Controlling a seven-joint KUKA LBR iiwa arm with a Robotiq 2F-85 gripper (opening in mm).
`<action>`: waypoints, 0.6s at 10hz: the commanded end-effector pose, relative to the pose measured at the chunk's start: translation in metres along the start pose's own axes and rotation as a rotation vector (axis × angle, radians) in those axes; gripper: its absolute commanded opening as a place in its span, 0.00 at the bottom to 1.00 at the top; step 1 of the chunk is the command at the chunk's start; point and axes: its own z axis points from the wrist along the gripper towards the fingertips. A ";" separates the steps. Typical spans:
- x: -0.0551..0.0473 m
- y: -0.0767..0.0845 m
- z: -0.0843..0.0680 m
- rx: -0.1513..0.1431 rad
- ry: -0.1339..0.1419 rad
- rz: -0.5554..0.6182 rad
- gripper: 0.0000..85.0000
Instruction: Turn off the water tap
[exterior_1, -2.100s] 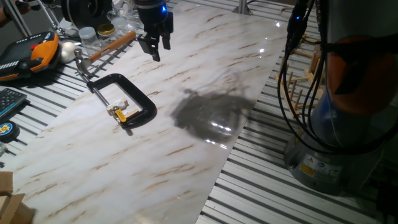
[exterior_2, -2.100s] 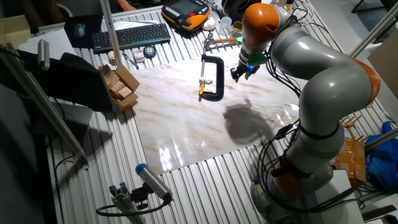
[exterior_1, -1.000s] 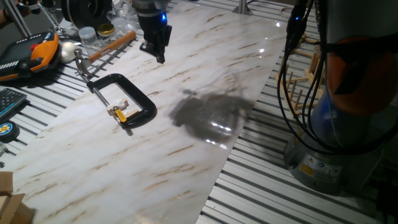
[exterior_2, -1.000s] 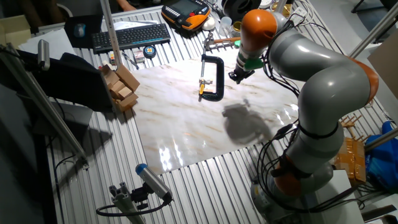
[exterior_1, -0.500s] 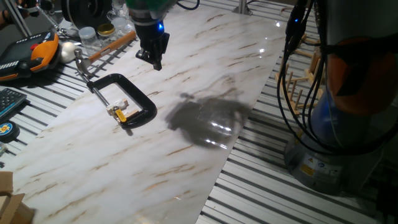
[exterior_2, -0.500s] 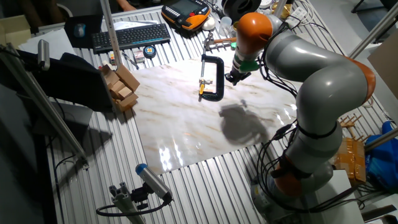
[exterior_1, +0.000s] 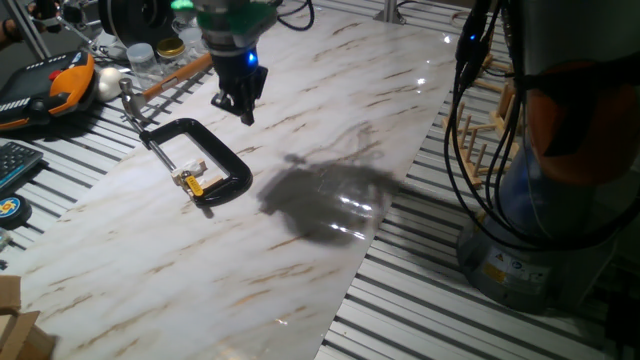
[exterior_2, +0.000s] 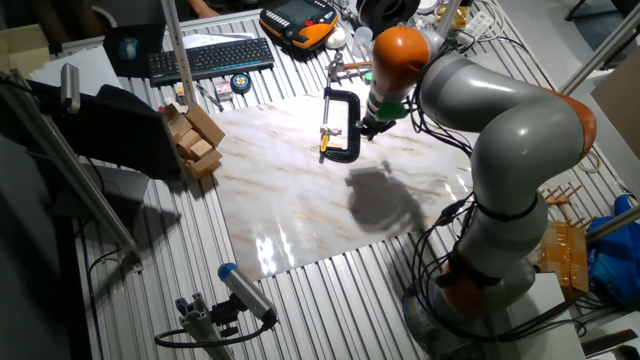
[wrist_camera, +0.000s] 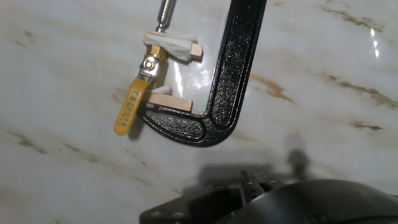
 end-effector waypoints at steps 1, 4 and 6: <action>0.001 0.003 0.002 0.001 -0.001 0.009 0.00; 0.006 0.016 0.011 0.003 -0.006 0.039 0.00; 0.006 0.020 0.015 -0.001 -0.006 0.044 0.00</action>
